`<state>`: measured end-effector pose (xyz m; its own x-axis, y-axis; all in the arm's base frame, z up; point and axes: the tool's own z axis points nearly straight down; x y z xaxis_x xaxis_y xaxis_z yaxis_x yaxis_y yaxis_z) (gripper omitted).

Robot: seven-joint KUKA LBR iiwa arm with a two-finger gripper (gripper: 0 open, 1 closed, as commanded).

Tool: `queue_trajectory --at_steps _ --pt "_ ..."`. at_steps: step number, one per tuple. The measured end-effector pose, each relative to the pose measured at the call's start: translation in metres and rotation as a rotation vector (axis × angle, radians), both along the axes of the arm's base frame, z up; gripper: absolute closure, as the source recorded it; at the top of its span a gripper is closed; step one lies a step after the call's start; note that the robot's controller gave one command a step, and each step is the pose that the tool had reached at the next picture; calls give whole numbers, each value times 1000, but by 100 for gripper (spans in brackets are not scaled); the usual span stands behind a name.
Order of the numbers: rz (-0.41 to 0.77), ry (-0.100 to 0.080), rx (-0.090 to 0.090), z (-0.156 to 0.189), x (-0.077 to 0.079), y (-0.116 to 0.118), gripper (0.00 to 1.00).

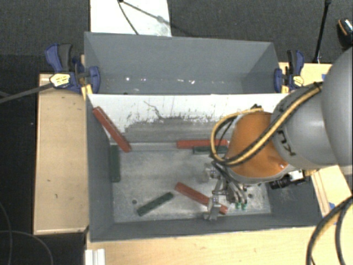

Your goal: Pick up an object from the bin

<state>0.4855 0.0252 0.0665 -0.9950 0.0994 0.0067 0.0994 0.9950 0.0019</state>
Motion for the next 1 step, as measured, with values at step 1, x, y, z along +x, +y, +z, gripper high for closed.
queue_trajectory --at_steps 1 --pt "-1 -8 -2 4 3 -2 100"
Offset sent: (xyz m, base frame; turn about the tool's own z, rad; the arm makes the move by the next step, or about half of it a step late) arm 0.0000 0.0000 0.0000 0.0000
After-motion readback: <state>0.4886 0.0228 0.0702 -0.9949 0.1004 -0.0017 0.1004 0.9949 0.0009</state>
